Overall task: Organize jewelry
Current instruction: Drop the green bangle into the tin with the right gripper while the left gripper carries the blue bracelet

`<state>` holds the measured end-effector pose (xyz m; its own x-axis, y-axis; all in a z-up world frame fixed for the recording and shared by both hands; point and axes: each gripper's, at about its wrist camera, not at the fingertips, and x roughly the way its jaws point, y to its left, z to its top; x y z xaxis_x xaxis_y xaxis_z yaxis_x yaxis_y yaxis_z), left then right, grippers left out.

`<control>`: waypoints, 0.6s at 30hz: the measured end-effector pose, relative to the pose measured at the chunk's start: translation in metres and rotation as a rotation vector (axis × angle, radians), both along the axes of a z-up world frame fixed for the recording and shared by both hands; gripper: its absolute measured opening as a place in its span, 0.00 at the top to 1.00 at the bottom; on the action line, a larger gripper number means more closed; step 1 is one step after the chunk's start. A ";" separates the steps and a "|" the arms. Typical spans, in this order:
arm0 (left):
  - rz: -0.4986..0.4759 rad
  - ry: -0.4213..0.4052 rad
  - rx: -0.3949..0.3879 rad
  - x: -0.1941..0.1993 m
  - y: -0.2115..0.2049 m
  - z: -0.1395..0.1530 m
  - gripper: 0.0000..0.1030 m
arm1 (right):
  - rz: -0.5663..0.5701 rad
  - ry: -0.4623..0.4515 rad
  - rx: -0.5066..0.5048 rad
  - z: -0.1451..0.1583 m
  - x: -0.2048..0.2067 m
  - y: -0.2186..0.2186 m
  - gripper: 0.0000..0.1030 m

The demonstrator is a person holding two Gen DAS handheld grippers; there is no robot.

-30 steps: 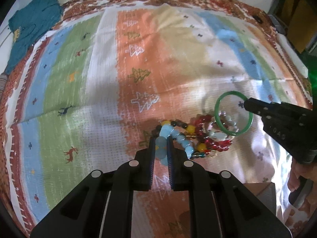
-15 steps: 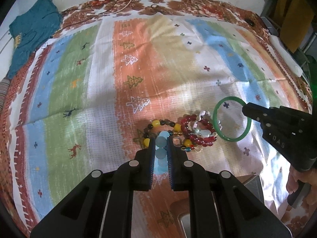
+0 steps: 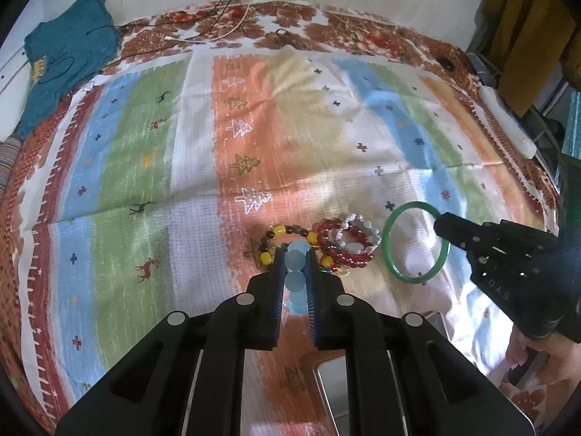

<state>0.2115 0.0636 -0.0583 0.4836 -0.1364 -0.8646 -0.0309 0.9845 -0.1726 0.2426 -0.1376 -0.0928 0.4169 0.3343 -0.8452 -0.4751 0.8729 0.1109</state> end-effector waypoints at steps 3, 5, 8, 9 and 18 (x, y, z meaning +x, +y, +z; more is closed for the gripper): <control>-0.007 -0.018 -0.007 -0.007 -0.002 0.008 0.90 | 0.008 -0.007 0.001 0.004 -0.006 0.000 0.92; -0.012 -0.030 -0.008 -0.012 -0.005 0.012 0.90 | 0.013 -0.013 0.006 0.007 -0.010 -0.001 0.92; -0.022 -0.045 -0.010 -0.019 -0.009 0.018 0.90 | 0.018 -0.022 0.012 0.012 -0.017 -0.003 0.92; -0.027 -0.051 -0.011 -0.022 -0.010 0.021 0.90 | 0.020 -0.026 0.012 0.013 -0.020 -0.004 0.92; -0.061 -0.089 -0.015 -0.042 -0.023 0.033 0.90 | 0.022 -0.040 0.016 0.019 -0.034 -0.011 0.92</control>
<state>0.1695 0.0406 -0.0248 0.5489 -0.1801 -0.8162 0.0450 0.9815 -0.1863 0.2081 -0.1489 -0.0735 0.4428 0.3575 -0.8223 -0.4987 0.8603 0.1055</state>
